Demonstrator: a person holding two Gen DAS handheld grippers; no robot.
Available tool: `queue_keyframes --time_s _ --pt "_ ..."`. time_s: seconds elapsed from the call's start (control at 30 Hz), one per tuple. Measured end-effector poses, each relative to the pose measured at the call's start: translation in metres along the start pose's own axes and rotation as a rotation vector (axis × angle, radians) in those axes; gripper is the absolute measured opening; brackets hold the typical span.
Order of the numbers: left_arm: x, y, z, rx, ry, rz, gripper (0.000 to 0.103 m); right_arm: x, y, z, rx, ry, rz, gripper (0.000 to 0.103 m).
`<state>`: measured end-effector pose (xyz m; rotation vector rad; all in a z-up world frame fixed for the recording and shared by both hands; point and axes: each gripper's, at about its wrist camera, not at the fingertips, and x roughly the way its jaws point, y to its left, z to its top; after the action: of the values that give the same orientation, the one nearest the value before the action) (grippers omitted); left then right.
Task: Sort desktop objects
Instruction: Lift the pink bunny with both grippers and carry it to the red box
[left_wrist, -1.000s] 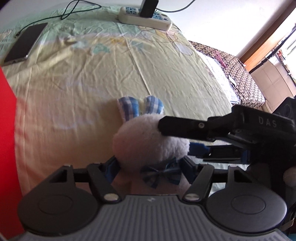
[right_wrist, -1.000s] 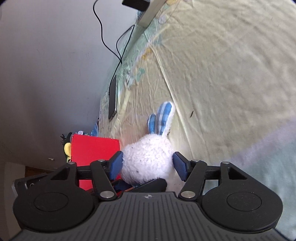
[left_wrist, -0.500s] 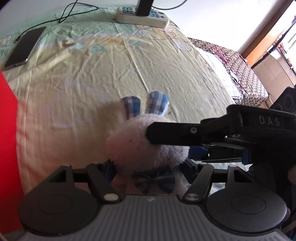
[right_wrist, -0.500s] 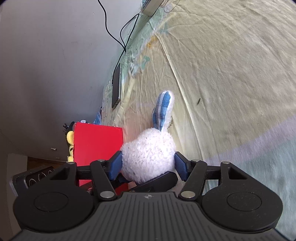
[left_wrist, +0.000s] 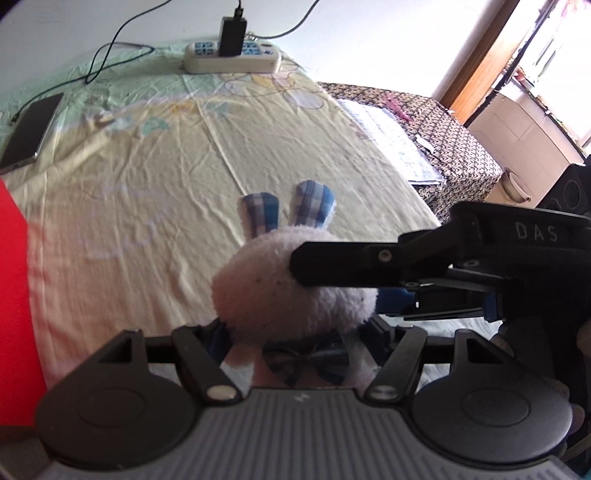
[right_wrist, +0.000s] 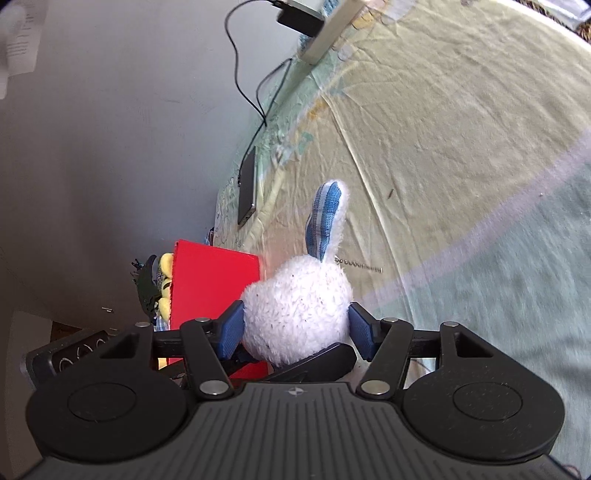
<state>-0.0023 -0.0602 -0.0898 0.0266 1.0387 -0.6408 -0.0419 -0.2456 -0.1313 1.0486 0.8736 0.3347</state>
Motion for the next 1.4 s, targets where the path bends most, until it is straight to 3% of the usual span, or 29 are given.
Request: queue_keyframes --time_s 0.4,1.03,1.4 --pt "-0.059 0.003 -0.003 0.057 -0.100 -0.034 0.070 -0.011 0.063 -0.031 -0.187 -0.140 -0.002 0.063" --pt "-0.165 0.082 -0.022 0.039 -0.274 -0.077 0.075 0.028 0.166 -0.088 -0.319 -0.262 0.057 0.063" --pt "-0.206 0.131 -0.038 0.043 -0.342 -0.046 0.075 0.066 0.209 -0.110 -0.377 -0.292 0.097 0.063"
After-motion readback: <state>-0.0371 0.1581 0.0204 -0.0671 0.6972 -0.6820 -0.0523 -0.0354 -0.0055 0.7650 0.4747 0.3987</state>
